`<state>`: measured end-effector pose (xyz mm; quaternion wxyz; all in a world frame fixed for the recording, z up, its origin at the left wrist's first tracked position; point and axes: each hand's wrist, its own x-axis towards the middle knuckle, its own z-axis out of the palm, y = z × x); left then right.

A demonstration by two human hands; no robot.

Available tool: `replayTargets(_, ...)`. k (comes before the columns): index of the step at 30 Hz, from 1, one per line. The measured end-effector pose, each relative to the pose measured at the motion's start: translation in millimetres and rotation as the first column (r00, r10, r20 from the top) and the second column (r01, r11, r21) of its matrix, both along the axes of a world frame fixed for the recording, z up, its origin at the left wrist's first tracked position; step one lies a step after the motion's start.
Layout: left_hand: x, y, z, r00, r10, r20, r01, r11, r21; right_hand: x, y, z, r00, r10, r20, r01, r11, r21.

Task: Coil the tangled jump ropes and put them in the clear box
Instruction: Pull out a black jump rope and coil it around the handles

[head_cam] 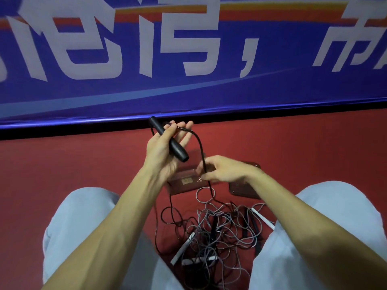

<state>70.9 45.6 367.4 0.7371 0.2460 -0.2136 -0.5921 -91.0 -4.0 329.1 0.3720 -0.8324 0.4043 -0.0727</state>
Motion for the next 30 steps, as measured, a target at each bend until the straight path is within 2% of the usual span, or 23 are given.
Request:
replayTargets(2, 3.4, -1.5, 0.9, 0.998, 0.046, -0.053, -0.046, 0.999, 0.001, 0.7, -1.7, -2.6, 0.998, -0.063, -0.032, 0.059, 0.993, -0.1)
replayTargets(5, 5.9, -2.5, 1.1, 0.99, 0.118, -0.073, -0.118, 0.993, 0.007, -0.6, 0.3, 0.7, 0.955, -0.258, 0.147, 0.256, 0.966, 0.027)
replayTargets(7, 6.7, -4.3, -1.4, 0.987, 0.152, -0.042, -0.152, 0.988, 0.017, -2.5, 0.9, 6.1, 0.9, -0.338, 0.275, 0.323, 0.941, 0.099)
replayTargets(11, 4.7, -8.7, -12.9, 0.968, 0.16, 0.193, -0.178, 0.981, 0.079, -5.3, 1.5, 18.4, 0.745, -0.433, 0.508, 0.364, 0.901, 0.234)
replayTargets(15, -4.5, -7.2, -22.7, 0.928, -0.001, 0.373, -0.064, 0.985, 0.162, -9.7, 2.2, 33.0, 0.556, -0.491, 0.671, 0.343, 0.871, 0.353)
replayTargets(17, -10.1, -5.2, -26.6, 0.827, -0.076, 0.557, -0.028, 0.984, 0.175, -10.9, 2.7, 39.2, 0.478, -0.5, 0.722, 0.298, 0.866, 0.403)
replayTargets(19, -15.2, -2.5, -31.1, 0.647, -0.127, 0.752, 0.014, 0.988, 0.154, -10.2, 3.5, 43.8, 0.393, -0.508, 0.766, 0.238, 0.861, 0.45)
replayTargets(20, -17.5, -1.3, -34.4, 0.578, -0.174, 0.797, 0.064, 0.984, 0.168, -10.0, 3.5, 45.4, 0.344, -0.516, 0.784, 0.206, 0.857, 0.473)
replayTargets(22, -21.7, 2.5, -38.6, 0.521, -0.307, 0.797, 0.201, 0.951, 0.235, -10.8, 2.5, 48.4, 0.242, -0.535, 0.81, 0.148, 0.845, 0.514)
replayTargets(24, -24.9, 2.4, -42.2, 0.527, -0.35, 0.774, 0.27, 0.933, 0.237, -13.1, 0.7, 50.0, 0.156, -0.557, 0.815, 0.107, 0.83, 0.547)
replayTargets(25, -27.1, 2.1, -42.2, 0.542, -0.309, 0.782, 0.249, 0.947, 0.201, -14.5, -0.7, 49.9, 0.119, -0.569, 0.814, 0.082, 0.822, 0.563)
replayTargets(28, -31.2, 2.6, -36.9, 0.576, -0.079, 0.814, 0.064, 0.997, 0.052, -17.4, -4.3, 49.5, 0.035, -0.608, 0.793, 0.01, 0.794, 0.608)
replayTargets(30, -31.2, 3.5, -33.6, 0.636, 0.011, 0.772, -0.011, 1.0, -0.006, -17.9, -6.8, 47.7, 0.015, -0.635, 0.773, 0.032, 0.773, 0.634)
